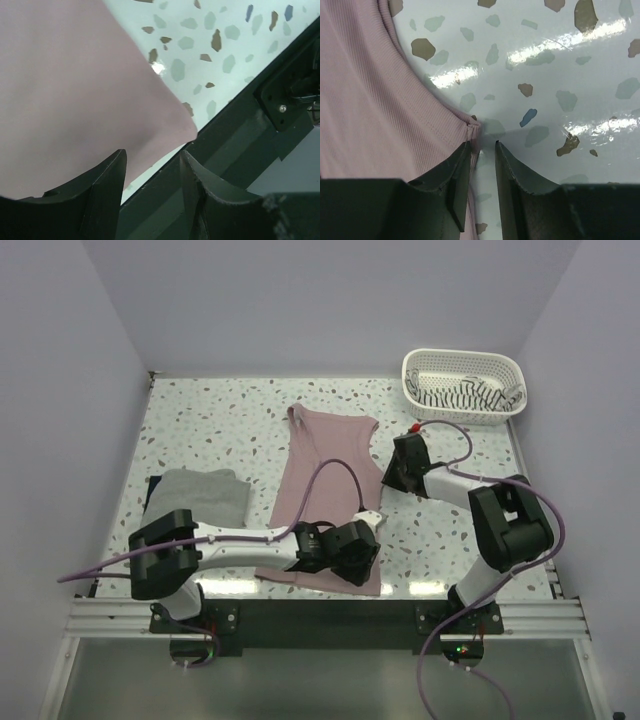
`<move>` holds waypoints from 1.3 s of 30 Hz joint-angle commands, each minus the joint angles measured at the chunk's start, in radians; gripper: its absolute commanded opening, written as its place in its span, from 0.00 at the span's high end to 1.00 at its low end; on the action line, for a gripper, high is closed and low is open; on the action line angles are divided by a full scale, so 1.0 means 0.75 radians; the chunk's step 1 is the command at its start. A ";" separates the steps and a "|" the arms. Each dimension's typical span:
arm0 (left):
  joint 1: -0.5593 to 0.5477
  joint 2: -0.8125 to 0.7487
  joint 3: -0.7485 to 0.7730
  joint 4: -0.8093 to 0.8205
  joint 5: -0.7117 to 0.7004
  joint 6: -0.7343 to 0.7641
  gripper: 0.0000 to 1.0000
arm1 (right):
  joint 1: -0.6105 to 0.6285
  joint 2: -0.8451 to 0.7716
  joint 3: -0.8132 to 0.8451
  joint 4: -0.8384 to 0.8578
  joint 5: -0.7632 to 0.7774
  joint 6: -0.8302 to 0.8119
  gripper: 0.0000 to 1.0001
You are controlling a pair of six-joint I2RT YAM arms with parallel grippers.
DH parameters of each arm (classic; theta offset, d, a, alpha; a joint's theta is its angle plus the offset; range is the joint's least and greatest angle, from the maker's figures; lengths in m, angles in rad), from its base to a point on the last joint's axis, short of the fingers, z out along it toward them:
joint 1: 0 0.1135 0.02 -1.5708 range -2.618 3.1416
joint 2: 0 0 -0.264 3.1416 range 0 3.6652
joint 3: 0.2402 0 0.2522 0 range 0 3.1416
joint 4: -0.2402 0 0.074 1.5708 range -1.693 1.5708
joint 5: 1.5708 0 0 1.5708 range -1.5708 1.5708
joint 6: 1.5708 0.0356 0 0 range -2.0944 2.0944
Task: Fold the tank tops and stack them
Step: Fold the tank top
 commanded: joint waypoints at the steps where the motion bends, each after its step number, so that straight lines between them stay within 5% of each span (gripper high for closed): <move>1: -0.054 0.045 0.082 0.089 0.017 -0.036 0.48 | -0.011 0.037 0.035 0.064 -0.040 0.012 0.70; 8: -0.105 0.127 0.138 0.093 0.031 -0.018 0.44 | -0.027 0.047 0.027 0.111 -0.024 0.041 1.00; 23: -0.167 0.303 0.273 0.069 -0.030 0.029 0.50 | -0.032 0.039 0.042 0.101 -0.032 0.043 1.00; 39: -0.187 0.401 0.332 -0.021 -0.161 0.001 0.76 | -0.036 0.022 0.031 0.099 -0.028 0.043 1.00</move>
